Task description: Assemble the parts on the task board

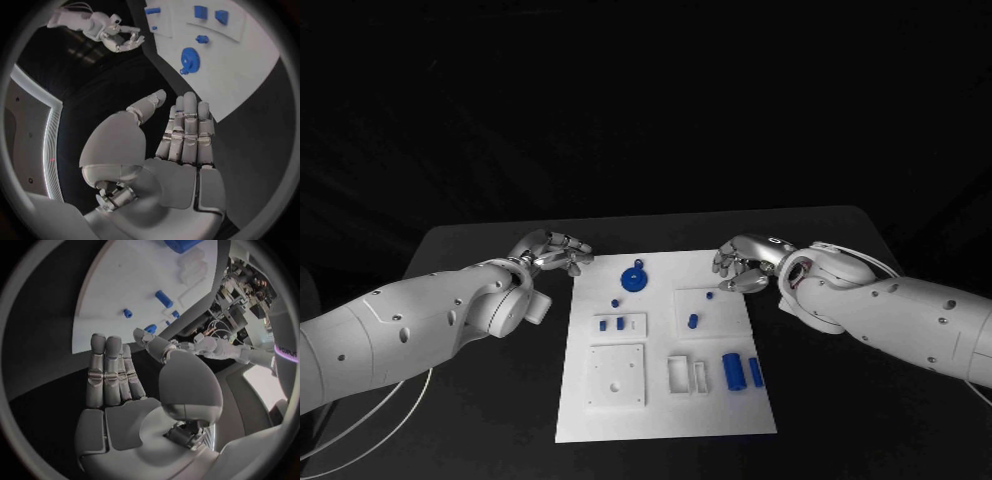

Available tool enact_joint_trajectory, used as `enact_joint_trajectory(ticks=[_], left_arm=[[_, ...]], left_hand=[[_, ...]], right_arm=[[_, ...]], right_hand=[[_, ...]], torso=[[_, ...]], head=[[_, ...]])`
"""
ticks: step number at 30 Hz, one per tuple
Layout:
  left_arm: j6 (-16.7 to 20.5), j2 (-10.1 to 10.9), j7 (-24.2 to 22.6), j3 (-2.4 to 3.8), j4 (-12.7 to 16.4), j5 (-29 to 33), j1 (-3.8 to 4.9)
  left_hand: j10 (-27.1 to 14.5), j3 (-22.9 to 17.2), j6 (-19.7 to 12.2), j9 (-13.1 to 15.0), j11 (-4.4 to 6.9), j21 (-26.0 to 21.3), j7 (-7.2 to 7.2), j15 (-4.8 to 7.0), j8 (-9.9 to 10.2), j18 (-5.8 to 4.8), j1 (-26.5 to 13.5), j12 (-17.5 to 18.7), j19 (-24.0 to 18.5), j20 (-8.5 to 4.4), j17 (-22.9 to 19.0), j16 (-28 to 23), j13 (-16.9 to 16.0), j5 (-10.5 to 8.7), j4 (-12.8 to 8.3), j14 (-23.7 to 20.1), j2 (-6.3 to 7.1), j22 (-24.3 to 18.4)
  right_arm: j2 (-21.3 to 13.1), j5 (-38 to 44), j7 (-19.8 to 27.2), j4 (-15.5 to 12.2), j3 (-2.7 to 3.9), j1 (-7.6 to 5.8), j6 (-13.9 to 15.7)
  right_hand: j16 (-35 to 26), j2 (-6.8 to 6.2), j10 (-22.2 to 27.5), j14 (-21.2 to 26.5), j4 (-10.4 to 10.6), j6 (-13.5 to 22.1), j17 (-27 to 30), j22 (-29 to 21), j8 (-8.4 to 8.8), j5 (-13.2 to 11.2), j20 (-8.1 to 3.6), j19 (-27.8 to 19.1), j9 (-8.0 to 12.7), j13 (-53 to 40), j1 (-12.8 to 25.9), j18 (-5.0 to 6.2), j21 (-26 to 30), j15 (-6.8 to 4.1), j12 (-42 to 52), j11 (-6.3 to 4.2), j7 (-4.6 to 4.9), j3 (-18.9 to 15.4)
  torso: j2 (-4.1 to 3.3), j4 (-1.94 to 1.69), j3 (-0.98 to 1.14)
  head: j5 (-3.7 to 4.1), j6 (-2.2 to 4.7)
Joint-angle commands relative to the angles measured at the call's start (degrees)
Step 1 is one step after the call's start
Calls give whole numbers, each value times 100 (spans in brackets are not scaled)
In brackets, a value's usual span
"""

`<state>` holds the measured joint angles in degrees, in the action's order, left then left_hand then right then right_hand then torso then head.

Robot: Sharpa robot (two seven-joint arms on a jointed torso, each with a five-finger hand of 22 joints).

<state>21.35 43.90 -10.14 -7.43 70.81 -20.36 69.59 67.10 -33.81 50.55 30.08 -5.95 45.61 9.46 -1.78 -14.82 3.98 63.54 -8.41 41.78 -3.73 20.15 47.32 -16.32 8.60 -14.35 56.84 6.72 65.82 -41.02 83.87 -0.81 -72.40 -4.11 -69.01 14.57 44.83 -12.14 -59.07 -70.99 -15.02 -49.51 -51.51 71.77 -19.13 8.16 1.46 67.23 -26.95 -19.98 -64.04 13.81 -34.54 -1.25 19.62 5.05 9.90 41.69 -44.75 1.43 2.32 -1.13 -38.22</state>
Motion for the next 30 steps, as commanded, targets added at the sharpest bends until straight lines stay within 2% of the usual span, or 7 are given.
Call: enact_joint_trajectory(ticks=[1, 3, 4, 6, 13, 18, 30], left_arm=[[-205, 28, -529, 6, 158, 994, 8], [-13, 86, -333, 5, 325, 962, 8], [46, 99, -305, 5, 377, 960, 8], [-83, 108, -372, 4, 433, 968, 8], [-84, 155, -475, 4, 591, 984, 7], [-89, 210, -534, 5, 676, 1184, 8], [-119, 225, -548, 6, 766, 1288, 10]], left_hand=[[43, 22, -23, 7, 21, -94, -38, -47, -57, -116, -31, 43, -31, 32, -34, -303, 22, -22, -50, 95, -64, -28], [60, 30, -25, 7, 19, -118, -27, -51, -70, -110, -28, 57, -22, 34, -23, -389, 30, -17, -70, 124, -91, -33], [64, 31, -27, 6, 17, -123, -21, -52, -72, -109, -27, 60, -19, 35, -19, -406, 32, -14, -73, 132, -99, -33], [80, 25, -29, 5, 0, -137, -15, -56, -78, -107, -17, 65, -13, 39, -11, -453, 35, 0, -81, 143, -121, -36], [106, 63, -50, -9, -15, -329, -12, -187, -111, -133, -57, 130, -185, 157, 20, -852, 68, -23, -110, -14, -113, -68], [103, 58, -57, -21, -26, -457, -11, -286, -134, -137, -24, 176, -326, 254, 63, -1100, 88, -16, -136, -148, -136, -82], [107, 66, -61, -27, -29, -484, -10, -305, -141, -131, -23, 189, -342, 276, 97, -1161, 93, -16, -135, -155, -145, -80]], right_arm=[[48, 1195, -529, -75, -41, 5, -57], [104, 1610, -889, -126, -116, 11, 62], [131, 1637, -943, -121, -125, 11, 39], [172, 1690, -1038, -110, -152, 11, 35], [305, 1780, -1111, -65, -231, 33, -47], [394, 1773, -1100, -13, -258, 93, -110], [554, 1764, -1057, 126, -297, 209, -104]], right_hand=[[46, -66, 2, -85, 50, -13, -46, 47, -7, -127, -20, 92, 8, 104, -31, 119, -48, 22, -181, 40, -47, 88], [72, -211, -92, -172, 228, -37, -99, 91, -2, -394, -64, 179, 25, 225, -80, 119, -90, 25, -367, 44, -73, 281], [71, -276, -138, -194, 283, -45, -113, 104, 1, -469, -77, 197, 32, 263, -106, 119, -96, 29, -423, 39, -68, 357], [64, -422, -210, -219, 427, -70, -144, 129, -2, -516, -90, 227, 41, 337, -120, 119, -103, 23, -537, 39, -103, 509], [76, -453, -287, -267, 453, -80, -191, 176, 1, -520, -113, 253, 52, 405, -125, 119, -127, 24, -647, 43, -93, 515], [72, -453, -347, -274, 465, -99, -214, 199, -3, -519, -117, 252, 56, 434, -110, 119, -130, 19, -691, 37, -63, 509], [52, -358, -600, -298, 520, -240, -281, 257, -60, -517, -127, 269, 49, 477, -112, 119, -130, -26, -764, -12, -104, 548]], torso=[[-1, 6, -5], [-3, 13, -4], [-3, 16, -4], [-5, 17, -3], [-13, -17, -20], [-13, 13, -10], [-21, 1, 0]], head=[[1, 20], [-4, 29], [-5, 29], [-6, 33], [15, 24], [-2, 10], [-11, -30]])
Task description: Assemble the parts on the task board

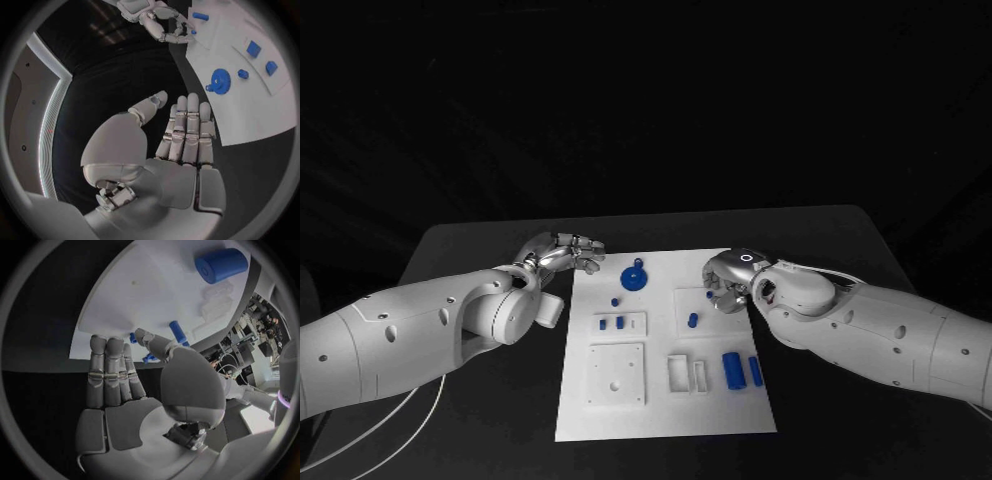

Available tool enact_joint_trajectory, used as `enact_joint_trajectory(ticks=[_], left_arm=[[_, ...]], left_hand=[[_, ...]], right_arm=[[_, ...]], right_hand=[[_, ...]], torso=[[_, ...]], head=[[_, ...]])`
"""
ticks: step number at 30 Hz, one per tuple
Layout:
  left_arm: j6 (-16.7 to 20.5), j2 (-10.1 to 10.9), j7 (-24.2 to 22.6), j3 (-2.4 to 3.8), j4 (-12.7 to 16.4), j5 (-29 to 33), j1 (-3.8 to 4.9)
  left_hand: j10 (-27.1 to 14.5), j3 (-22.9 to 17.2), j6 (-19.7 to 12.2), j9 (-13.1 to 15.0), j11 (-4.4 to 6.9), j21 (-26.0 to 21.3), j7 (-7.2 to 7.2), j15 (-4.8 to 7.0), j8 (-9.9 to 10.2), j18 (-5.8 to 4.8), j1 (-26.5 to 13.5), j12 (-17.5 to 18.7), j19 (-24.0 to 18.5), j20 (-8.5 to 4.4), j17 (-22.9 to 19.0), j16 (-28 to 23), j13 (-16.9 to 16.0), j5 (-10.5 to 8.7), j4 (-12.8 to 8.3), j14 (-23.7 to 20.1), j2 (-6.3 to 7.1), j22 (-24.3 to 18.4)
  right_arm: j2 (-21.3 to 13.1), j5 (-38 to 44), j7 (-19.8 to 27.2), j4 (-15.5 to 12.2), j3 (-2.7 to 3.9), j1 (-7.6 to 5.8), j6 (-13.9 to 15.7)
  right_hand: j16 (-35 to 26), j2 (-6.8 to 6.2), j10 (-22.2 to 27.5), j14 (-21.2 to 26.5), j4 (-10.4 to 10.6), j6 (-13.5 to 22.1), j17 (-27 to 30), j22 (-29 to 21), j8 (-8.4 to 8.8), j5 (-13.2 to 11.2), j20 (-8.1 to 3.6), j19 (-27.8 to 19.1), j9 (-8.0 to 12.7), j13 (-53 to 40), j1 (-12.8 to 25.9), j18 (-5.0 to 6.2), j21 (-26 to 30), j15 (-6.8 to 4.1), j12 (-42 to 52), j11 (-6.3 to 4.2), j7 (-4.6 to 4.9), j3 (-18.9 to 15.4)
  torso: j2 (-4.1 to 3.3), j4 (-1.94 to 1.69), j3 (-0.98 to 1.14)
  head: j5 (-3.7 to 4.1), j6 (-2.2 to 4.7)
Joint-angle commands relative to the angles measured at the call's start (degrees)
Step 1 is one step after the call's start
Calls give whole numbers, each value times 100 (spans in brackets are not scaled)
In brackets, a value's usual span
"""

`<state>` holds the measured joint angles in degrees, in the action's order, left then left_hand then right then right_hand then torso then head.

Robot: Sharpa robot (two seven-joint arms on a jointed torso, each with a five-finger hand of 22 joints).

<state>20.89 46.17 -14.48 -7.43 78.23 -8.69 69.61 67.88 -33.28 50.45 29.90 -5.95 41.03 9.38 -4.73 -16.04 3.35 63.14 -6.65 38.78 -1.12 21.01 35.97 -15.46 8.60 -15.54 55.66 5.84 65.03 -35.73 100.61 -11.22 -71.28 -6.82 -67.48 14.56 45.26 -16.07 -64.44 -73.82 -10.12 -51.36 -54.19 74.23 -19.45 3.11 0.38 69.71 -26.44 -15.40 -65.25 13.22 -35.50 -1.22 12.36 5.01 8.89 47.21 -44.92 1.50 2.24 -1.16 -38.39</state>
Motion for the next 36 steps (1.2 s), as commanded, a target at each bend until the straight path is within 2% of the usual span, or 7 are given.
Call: enact_joint_trajectory(ticks=[1, 6, 17, 31, 36], left_arm=[[-73, -2, -113, 6, 23, 121, 8], [-81, 6, -109, 6, 29, 121, 8], [-108, 18, -80, 6, 28, 121, 11], [-115, 18, -30, 6, 5, 121, 15], [-114, 14, -19, 6, 6, 121, 17]], left_hand=[[30, 13, -52, -9, -29, -27, -1, -10, -20, -67, 17, 13, -42, 16, 12, -27, 8, -16, -16, -37, -56, -1], [31, 15, -54, -10, -29, -29, 0, -10, -20, -65, 15, 15, -41, 17, 20, -33, 8, -16, -14, -32, -57, 0], [33, 17, -55, -12, -29, -32, 1, -10, -22, -60, 18, 18, -38, 18, 33, -44, 9, -16, -16, -24, -57, 3], [34, 15, -57, -15, -29, -37, 2, -8, -26, -53, 34, 24, -32, 18, 55, -63, 11, -14, -22, -14, -62, 6], [35, 16, -56, -15, -29, -38, 2, -9, -27, -53, 32, 24, -30, 19, 60, -67, 11, -15, -20, -12, -64, 7]], right_arm=[[37, 91, -5, 26, -27, 62, -107], [74, 84, 34, 62, -31, 81, -92], [99, 115, 40, 54, -46, 108, -165], [164, 280, -28, 78, -76, 178, -185], [177, 460, -95, 69, -91, 208, -132]], right_hand=[[7, 50, -96, -18, 32, -77, -19, 16, -37, -11, -21, 24, -5, 18, 10, 178, -35, -36, -36, -15, -11, -5], [12, 200, -280, -30, -5, -222, -80, 60, -97, -11, -34, 52, -22, 10, 0, 178, -49, -90, -43, -69, -72, -2], [80, 397, -653, -84, -182, -509, -262, 167, -192, -15, -68, 162, -43, -78, 19, 178, -127, -194, -17, -182, -185, -40], [215, 434, -799, -140, -303, -641, -448, 213, -200, -14, -109, 233, -37, -153, 37, 178, -301, -241, -64, -229, -233, -46], [295, 504, -913, -185, -425, -744, -533, 221, -223, -5, -134, 279, -44, -209, -60, 178, -442, -282, -58, -268, -266, 10]], torso=[[-2, -4, 11], [3, 4, 13], [3, 9, 15], [7, 1, 10], [6, 5, 11]], head=[[-13, -17], [-18, -29], [-16, -56], [-18, -84], [-21, -94]])
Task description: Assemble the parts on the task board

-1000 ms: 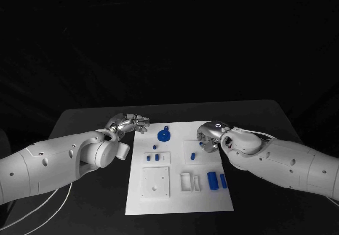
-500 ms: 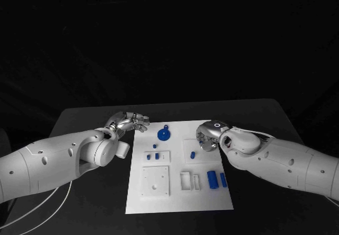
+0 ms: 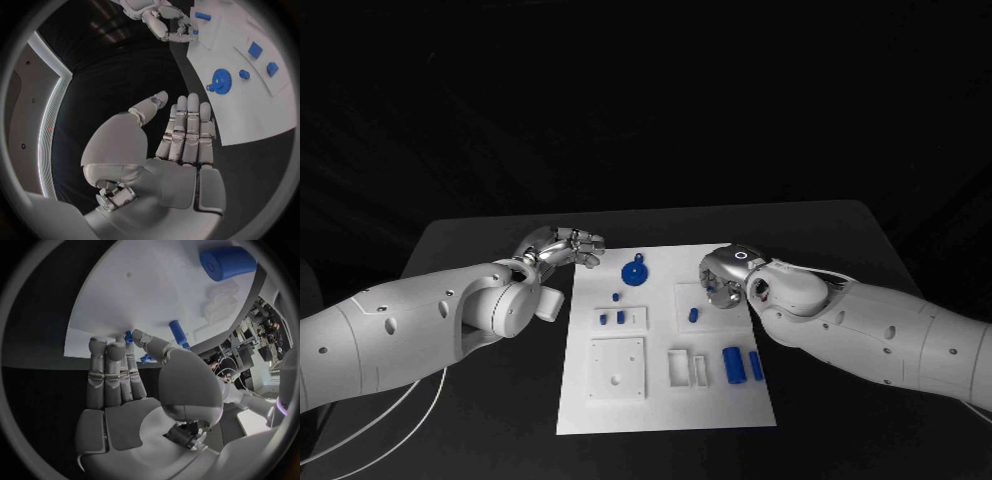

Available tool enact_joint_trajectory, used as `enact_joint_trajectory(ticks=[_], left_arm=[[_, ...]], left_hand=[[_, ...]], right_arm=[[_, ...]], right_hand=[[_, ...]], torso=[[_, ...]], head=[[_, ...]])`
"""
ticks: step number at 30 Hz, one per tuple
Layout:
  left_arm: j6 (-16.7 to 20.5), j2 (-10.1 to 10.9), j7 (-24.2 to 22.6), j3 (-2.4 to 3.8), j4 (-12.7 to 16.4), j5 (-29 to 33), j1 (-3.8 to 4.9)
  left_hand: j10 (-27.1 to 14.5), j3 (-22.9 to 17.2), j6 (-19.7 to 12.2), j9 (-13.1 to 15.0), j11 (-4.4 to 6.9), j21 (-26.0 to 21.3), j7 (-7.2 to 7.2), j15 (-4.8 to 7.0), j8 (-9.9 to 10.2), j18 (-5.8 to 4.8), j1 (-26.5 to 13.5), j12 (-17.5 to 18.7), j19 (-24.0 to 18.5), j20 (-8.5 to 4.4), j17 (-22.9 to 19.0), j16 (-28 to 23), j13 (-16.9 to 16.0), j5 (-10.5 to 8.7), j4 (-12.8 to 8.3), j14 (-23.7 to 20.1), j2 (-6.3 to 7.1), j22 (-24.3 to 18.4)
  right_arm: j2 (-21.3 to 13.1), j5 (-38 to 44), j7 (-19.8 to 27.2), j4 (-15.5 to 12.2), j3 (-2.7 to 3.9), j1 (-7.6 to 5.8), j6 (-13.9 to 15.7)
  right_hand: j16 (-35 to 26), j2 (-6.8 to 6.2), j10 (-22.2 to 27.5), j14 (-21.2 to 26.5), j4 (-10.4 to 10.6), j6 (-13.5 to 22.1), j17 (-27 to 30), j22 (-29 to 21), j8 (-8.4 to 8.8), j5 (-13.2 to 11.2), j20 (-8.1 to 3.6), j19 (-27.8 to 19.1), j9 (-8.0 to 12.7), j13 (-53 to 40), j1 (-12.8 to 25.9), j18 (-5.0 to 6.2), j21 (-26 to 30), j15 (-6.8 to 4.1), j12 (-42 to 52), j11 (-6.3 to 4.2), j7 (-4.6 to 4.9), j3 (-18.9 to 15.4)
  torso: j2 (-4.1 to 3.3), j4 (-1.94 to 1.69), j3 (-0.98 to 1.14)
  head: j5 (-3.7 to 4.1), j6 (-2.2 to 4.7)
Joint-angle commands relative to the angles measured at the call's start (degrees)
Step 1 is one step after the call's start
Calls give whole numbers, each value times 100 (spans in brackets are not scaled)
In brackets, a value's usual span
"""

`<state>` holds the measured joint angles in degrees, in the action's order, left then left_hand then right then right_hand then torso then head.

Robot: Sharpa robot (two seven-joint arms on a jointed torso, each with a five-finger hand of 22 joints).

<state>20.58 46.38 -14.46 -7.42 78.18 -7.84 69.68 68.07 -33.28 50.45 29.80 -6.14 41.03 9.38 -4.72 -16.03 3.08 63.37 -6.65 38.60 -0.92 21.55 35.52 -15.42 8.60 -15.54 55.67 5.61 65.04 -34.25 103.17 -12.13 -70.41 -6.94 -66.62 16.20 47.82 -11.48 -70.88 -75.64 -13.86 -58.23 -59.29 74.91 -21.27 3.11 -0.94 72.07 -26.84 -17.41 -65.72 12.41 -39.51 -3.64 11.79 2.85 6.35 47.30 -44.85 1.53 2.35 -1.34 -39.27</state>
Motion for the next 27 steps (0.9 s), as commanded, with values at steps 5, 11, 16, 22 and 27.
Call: enact_joint_trajectory(ticks=[5, 11, 16, 22, 27], left_arm=[[-69, -13, -22, 6, 2, 35, 11], [-47, -21, -19, 6, -16, 35, 11], [-28, -25, -23, 7, -46, 35, 11], [-12, -28, -24, 7, -81, 35, 11], [-6, -28, -33, 7, -111, 35, 11]], left_hand=[[20, 15, -54, -7, -9, -40, 0, -9, -31, -24, 12, 25, -9, 0, 17, -30, 8, -16, -19, -7, -50, 8], [24, 13, -52, -8, -8, -42, -4, -7, -35, -21, 17, 27, -3, 0, 32, -40, 8, -16, -16, 2, -63, 10], [27, 12, -51, -9, -7, -43, -5, -5, -37, -19, 19, 27, 3, -1, 43, -45, 8, -15, -14, 11, -71, 12], [32, 12, -50, -11, -6, -44, -6, -3, -40, -17, 21, 28, 10, -2, 56, -52, 8, -14, -12, 20, -78, 15], [33, 11, -49, -11, -5, -45, -7, -2, -42, -15, 23, 29, 13, -3, 62, -56, 8, -13, -11, 23, -81, 16]], right_arm=[[31, 371, -86, -50, -82, 144, -173], [11, 421, -100, -103, -82, 159, 2], [-12, 422, -120, -142, -82, 162, 209], [-40, 447, -205, -141, -80, 162, 443], [-86, 432, -196, -189, -74, 162, 604]], right_hand=[[217, 52, -430, -70, -117, -213, -169, 155, -69, -9, -60, 112, -17, -102, -53, 259, -324, -96, 8, -115, -66, 105], [316, 21, -523, -78, -134, -303, -253, 153, -83, -14, -108, 129, -46, -191, -74, 259, -530, -127, 5, -145, -99, 220], [352, 5, -555, -80, -123, -330, -284, 149, -88, -13, -125, 128, -68, -237, -59, 259, -609, -136, 1, -156, -109, 260], [379, -20, -578, -82, -116, -351, -306, 147, -92, -14, -140, 128, -87, -272, -55, 259, -670, -145, -6, -165, -119, 290], [394, -36, -589, -85, -105, -361, -317, 145, -94, -18, -149, 128, -98, -291, -53, 259, -700, -149, -10, -170, -123, 307]], torso=[[0, -1, 0], [3, -5, -3], [4, -3, 0], [2, 3, 0], [4, 5, 1]], head=[[-1, -9], [1, -12], [3, -8], [-6, 3], [-9, 4]])
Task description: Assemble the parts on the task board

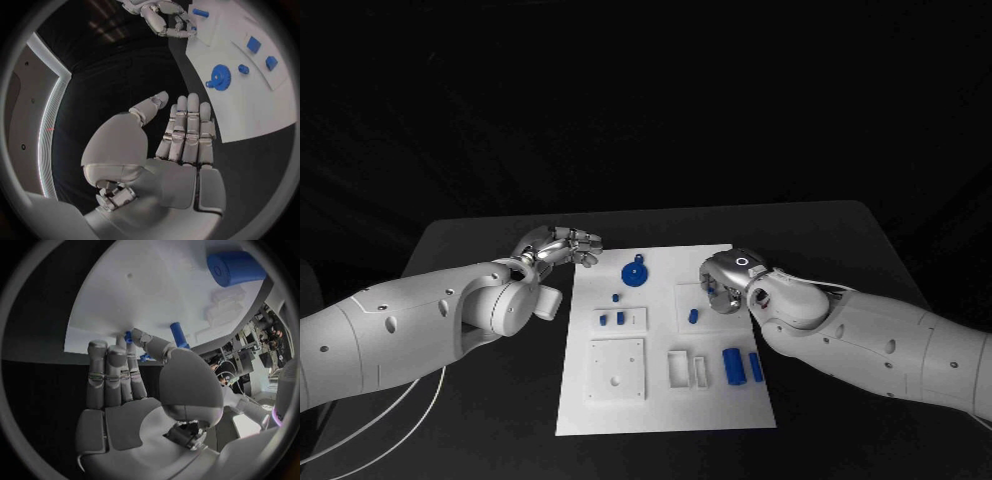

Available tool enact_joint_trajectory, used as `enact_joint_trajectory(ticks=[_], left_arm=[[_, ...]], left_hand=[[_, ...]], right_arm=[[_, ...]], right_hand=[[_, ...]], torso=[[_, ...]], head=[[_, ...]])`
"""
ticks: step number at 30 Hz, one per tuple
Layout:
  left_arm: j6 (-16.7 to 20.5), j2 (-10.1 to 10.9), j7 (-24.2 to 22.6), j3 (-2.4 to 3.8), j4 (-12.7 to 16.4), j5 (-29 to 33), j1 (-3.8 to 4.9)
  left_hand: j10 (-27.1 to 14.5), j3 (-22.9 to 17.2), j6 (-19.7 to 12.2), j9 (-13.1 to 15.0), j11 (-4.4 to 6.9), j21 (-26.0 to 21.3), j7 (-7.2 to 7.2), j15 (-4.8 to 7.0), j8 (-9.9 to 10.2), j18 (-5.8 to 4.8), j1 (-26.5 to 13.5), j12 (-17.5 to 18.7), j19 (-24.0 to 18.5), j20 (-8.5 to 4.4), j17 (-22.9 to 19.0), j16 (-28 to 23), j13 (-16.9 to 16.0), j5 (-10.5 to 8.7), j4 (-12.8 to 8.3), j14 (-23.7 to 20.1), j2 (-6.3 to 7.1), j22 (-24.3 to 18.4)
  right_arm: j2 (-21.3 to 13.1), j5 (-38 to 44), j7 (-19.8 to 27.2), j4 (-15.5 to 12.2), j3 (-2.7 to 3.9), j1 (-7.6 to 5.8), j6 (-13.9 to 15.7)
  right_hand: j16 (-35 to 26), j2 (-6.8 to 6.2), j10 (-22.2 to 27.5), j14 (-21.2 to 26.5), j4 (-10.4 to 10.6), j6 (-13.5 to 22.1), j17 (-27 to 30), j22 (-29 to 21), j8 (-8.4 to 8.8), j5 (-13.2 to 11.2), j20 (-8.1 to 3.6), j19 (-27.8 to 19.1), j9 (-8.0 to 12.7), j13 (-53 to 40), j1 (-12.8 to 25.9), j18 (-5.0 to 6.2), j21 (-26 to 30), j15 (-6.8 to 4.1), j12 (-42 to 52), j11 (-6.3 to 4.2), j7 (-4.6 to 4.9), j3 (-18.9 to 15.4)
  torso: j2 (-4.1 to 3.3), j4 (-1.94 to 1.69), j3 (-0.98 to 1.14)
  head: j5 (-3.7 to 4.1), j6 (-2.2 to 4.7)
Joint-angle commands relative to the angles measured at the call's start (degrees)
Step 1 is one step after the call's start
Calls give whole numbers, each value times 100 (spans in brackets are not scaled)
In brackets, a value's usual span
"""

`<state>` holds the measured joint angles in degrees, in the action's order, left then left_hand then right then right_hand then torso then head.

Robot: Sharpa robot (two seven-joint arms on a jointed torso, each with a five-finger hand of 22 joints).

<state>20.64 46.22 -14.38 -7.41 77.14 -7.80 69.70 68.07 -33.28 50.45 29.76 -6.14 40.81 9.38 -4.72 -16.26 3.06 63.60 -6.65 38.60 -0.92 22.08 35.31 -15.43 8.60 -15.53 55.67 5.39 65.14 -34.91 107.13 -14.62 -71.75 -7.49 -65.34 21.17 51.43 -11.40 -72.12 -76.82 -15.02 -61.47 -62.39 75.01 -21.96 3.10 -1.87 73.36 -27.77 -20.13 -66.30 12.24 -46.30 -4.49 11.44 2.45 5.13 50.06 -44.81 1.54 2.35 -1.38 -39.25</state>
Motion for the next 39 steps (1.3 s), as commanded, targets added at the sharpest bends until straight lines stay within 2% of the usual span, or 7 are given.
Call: enact_joint_trajectory(ticks=[1, 10, 21, 27, 33, 37, 39], left_arm=[[-17, -13, -43, 6, -15, 31, 8], [1, 0, -53, 6, -80, 37, 11], [-2, -35, -55, 6, -156, 53, 12], [31, -94, -122, 5, -237, 100, 11], [110, -140, -230, 3, -342, 216, 10], [154, -181, -263, 2, -387, 280, 9], [169, -215, -276, 2, -411, 287, 9]], left_hand=[[33, 11, -49, -7, -5, -22, -7, -3, -19, -13, 0, 29, 14, -3, 10, -35, 9, -13, -11, 23, -59, 6], [37, 17, -49, -9, -5, -25, -7, -2, -21, -13, -9, 30, 20, -3, 24, -46, 9, -16, -4, 29, -62, 8], [38, 18, -49, -11, -5, -28, -7, -2, -23, -12, -11, 32, 23, -4, 33, -54, 10, -17, -2, 31, -64, 8], [37, 19, -50, -12, -5, -31, -6, -2, -24, -12, -14, 33, 25, -3, 39, -60, 10, -17, 1, 31, -66, 9], [41, 21, -48, -13, -4, -34, -7, -2, -26, -11, -17, 33, 27, -4, 47, -67, 10, -18, 2, 33, -65, 9], [49, 22, -43, -13, -1, -37, -8, -1, -30, -10, -16, 31, 30, -4, 57, -74, 9, -18, 1, 37, -66, 9], [52, 22, -41, -13, 1, -39, -10, 0, -32, -9, -14, 31, 33, -5, 62, -78, 8, -18, 0, 39, -66, 9]], right_arm=[[-41, -14, 77, -86, -15, 33, 226], [-238, -154, 142, -367, 117, 31, 511], [-528, -400, 215, -854, 375, 26, 601], [-520, -576, 305, -1205, 383, 27, 616], [-297, -576, 340, -1318, 369, 35, 551], [-143, -520, 354, -1418, 313, 119, 497], [-13, -444, 361, -1440, 230, 156, 452]], right_hand=[[36, -47, -469, 33, 14, -40, -9, 135, -26, -18, -58, -1, -8, -23, 6, 276, -28, -65, 25, -132, -3, 34], [59, -90, -486, 28, 49, -53, -26, 132, -27, -21, -77, 5, -29, -57, 3, 276, -85, -73, 14, -139, -10, 75], [68, -112, -492, 28, 73, -56, -33, 130, -26, -21, -92, 4, -40, -75, -2, 276, -112, -75, 5, -141, -11, 95], [70, -116, -493, 29, 84, -55, -35, 129, -24, -20, -100, 1, -45, -82, -3, 276, -122, -75, 0, -141, -11, 101], [70, -112, -487, 31, 91, -50, -35, 127, -20, -19, -105, -4, -47, -87, -4, 276, -128, -74, -8, -140, -9, 107], [70, -108, -485, 33, 94, -46, -35, 127, -17, -18, -109, -7, -49, -90, -5, 276, -132, -73, -12, -138, -8, 109], [69, -105, -484, 34, 95, -44, -35, 126, -16, -18, -111, -9, -50, -92, -5, 276, -134, -72, -15, -138, -7, 110]], torso=[[-1, 4, 1], [-1, 20, 6], [10, 19, 5], [33, 40, -1], [71, 73, 3], [101, 87, -3], [127, 98, -13]], head=[[-6, 4], [-18, 24], [-25, 52], [-93, 93], [-250, 105], [-394, 68], [-499, 38]])
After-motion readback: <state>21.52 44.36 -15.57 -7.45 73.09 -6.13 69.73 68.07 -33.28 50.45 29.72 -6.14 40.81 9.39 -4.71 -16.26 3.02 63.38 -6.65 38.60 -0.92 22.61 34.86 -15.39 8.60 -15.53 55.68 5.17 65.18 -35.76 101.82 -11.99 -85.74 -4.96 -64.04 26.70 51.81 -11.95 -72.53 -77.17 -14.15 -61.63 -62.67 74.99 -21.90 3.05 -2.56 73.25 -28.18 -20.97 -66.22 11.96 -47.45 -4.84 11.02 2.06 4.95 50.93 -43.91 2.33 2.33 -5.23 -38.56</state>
